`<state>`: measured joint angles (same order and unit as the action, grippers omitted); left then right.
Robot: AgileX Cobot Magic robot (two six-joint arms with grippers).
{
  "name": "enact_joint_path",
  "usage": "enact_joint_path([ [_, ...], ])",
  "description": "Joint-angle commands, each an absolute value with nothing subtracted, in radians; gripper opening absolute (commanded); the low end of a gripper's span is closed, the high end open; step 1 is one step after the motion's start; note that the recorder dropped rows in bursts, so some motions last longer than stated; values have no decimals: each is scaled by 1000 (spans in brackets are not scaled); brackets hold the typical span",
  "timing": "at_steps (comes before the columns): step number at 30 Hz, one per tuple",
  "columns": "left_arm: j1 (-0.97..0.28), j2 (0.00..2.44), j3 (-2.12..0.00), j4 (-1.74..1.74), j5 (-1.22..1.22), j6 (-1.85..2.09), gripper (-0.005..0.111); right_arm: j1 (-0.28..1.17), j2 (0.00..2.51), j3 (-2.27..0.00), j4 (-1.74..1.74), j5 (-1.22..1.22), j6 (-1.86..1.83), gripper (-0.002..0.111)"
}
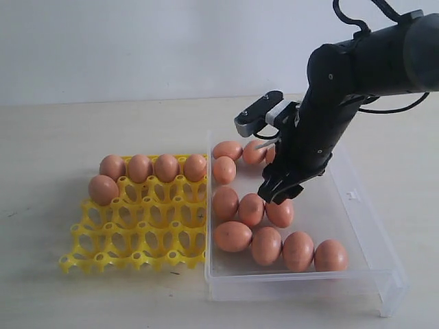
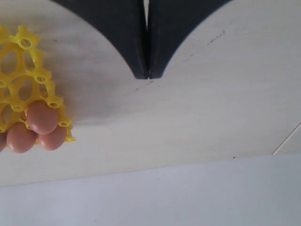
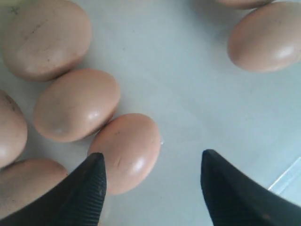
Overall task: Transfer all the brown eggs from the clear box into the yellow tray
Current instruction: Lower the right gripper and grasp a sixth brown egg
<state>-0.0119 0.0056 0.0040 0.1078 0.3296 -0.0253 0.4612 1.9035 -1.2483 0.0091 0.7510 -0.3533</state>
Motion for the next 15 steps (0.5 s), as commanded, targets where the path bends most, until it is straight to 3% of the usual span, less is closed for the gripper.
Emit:
enact_joint_path([
  [1,-11,0,0,105,319,-30,0,466,1881,-1227,89,715,-267,58],
  [15,-11,0,0,105,319,-30,0,466,1924,-1227,151,722,-123,55],
])
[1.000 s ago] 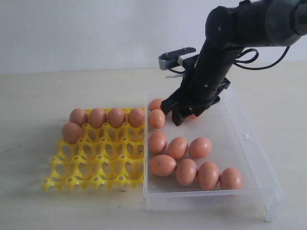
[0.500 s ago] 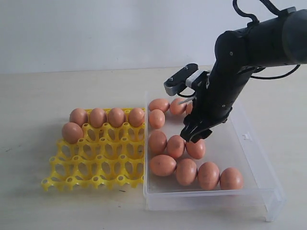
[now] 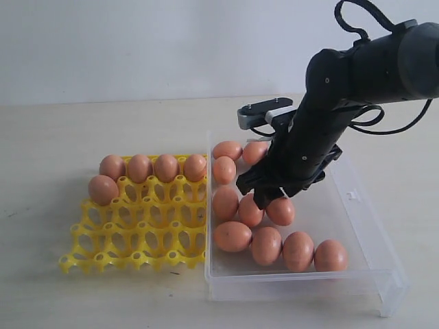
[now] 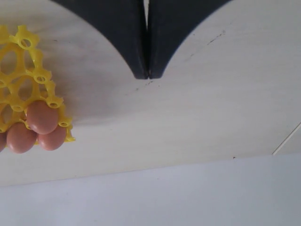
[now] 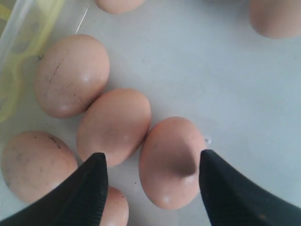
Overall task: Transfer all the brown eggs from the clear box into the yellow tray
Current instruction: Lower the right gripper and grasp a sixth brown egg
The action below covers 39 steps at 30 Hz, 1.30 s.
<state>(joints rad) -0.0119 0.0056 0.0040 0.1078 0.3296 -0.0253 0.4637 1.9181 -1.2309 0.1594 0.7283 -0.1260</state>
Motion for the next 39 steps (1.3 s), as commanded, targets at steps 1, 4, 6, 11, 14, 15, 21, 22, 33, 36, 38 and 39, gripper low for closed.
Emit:
enact_joint_path([
  [1,-11,0,0,105,319,-30,0,466,1924,-1227,148,722,-123,55],
  [4,-11,0,0,105,319,-30,0,466,1934,-1227,130,720,-123,55],
  [6,-11,0,0,105,319,-30,0,464,1941,-1227,120,708,-107,55],
  [11,-11,0,0,105,319,-30,0,464,1972,-1227,119,659,-85,55],
  [14,-11,0,0,105,319,-30,0,464,2004,-1227,114,639,-85,55],
  [15,-11,0,0,105,319,-30,0,464,2013,-1227,114,633,-85,55],
  [21,-11,0,0,105,319,-30,0,460,2040,-1227,102,638,-78,55],
  [22,-11,0,0,105,319,-30,0,460,2040,-1227,102,648,-78,55],
  [33,-11,0,0,105,319,-30,0,460,2040,-1227,102,686,-78,55],
  [36,-11,0,0,105,319,-30,0,460,2038,-1227,102,700,-78,55],
  [38,-11,0,0,105,319,-30,0,460,2038,-1227,102,692,-78,55],
  [39,-11,0,0,105,319,-30,0,460,2038,-1227,102,688,-78,55],
])
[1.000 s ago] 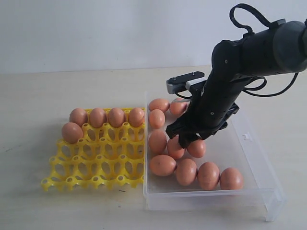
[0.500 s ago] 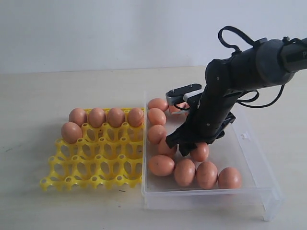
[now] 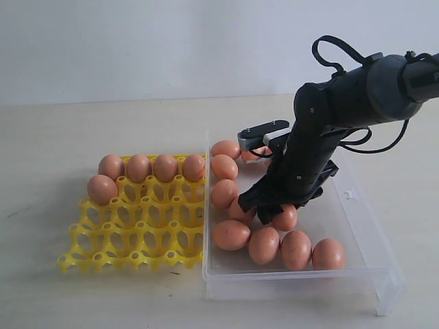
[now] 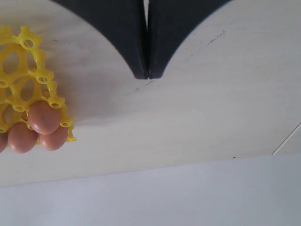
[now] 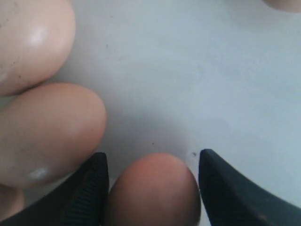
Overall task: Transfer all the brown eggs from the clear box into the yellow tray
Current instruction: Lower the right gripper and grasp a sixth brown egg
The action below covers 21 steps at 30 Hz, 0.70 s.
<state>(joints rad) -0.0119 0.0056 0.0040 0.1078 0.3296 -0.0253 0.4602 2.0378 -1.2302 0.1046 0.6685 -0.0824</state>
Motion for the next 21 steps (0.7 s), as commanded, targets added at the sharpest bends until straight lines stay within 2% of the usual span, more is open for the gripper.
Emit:
enact_joint_path([
  [1,-11,0,0,105,319,-30,0,460,2038,-1227,102,683,-78,55],
  [11,-11,0,0,105,319,-30,0,460,2038,-1227,107,637,-78,54],
  [13,-11,0,0,105,319,-30,0,460,2038,-1227,107,636,-78,42],
  [17,-11,0,0,105,319,-30,0,460,2038,-1227,107,631,-105,0],
  [21,-11,0,0,105,319,-30,0,460,2020,-1227,107,608,-111,0],
])
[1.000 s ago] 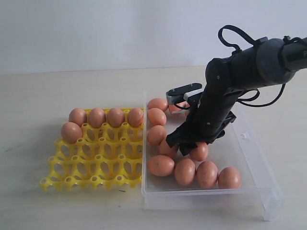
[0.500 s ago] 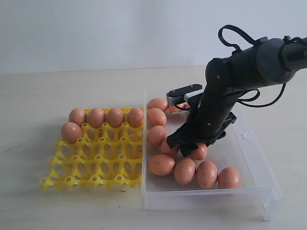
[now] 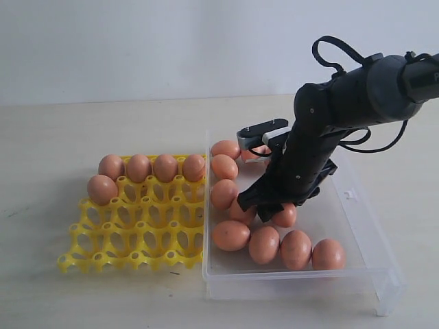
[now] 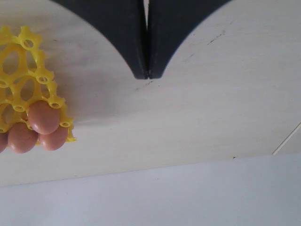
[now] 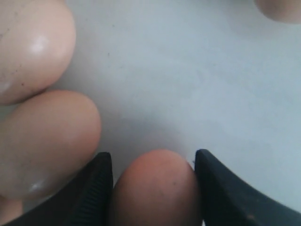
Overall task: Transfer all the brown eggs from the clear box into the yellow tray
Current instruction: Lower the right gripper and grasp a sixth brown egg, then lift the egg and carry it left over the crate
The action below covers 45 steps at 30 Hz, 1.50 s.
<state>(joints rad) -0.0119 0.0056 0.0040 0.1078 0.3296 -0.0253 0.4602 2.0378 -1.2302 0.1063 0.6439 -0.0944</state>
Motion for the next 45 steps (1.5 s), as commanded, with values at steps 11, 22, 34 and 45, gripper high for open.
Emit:
enact_joint_path([
  [11,-11,0,0,105,319,-30,0,519,1739,-1151,140,310,-103,0],
  [22,-11,0,0,105,319,-30,0,792,1749,-927,164,-563,-77,0],
  [34,-11,0,0,105,319,-30,0,803,2132,-1195,-26,-687,178,0],
  [45,-11,0,0,105,319,-30,0,803,2259,-1294,-26,-556,176,0],
])
